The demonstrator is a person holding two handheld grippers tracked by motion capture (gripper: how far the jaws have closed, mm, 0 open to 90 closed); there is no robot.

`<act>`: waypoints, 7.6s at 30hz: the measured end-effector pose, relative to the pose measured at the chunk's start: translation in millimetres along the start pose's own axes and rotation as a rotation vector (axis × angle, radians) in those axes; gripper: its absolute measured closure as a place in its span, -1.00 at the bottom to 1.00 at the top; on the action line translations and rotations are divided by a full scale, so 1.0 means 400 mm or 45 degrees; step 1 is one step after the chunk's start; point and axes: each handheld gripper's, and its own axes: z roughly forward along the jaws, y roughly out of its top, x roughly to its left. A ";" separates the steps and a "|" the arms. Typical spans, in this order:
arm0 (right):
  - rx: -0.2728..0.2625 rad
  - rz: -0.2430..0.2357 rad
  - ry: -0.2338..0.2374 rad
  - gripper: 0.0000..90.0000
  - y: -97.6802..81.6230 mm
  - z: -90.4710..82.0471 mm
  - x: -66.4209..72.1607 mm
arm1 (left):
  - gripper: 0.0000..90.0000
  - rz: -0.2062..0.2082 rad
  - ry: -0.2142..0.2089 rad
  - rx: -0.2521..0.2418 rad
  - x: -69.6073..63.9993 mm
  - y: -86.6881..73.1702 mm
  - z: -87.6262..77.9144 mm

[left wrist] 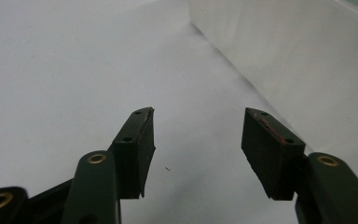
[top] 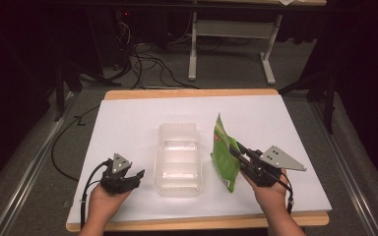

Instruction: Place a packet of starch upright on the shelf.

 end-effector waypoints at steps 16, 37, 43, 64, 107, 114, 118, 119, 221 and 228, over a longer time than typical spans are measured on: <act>0.054 0.030 0.016 0.49 -0.023 0.017 0.005 | -0.01 0.005 -0.006 0.007 -0.002 -0.001 0.002; 0.264 0.021 0.013 0.26 -0.084 0.043 0.031 | -0.02 0.012 -0.009 0.003 -0.004 0.001 0.001; 0.294 0.021 -0.004 0.40 -0.092 0.051 0.023 | -0.02 0.016 -0.010 0.009 -0.004 0.001 0.003; 0.282 0.091 -0.060 0.88 -0.085 0.050 -0.060 | -0.02 0.019 -0.010 0.012 -0.006 0.002 0.005; 0.088 -0.003 0.360 0.93 0.086 0.092 -0.042 | -0.03 -0.037 -0.052 -0.045 -0.002 0.000 -0.003; 0.128 -0.029 0.462 0.93 0.106 0.174 -0.016 | -0.03 -0.047 -0.056 -0.052 -0.007 -0.002 -0.005; 0.135 -0.043 0.513 0.93 0.114 0.217 0.007 | -0.03 -0.054 -0.055 -0.052 -0.005 -0.004 -0.006; 0.140 -0.042 0.525 0.93 0.116 0.226 0.014 | -0.03 -0.055 -0.055 -0.052 -0.005 -0.005 -0.006; 0.411 -0.043 0.127 1.00 -0.060 0.185 0.032 | 1.00 -0.219 -0.071 -0.144 -0.044 0.053 0.078; 0.505 -0.115 0.052 1.00 -0.077 0.211 0.067 | 1.00 -0.209 -0.143 -0.122 -0.071 0.048 0.093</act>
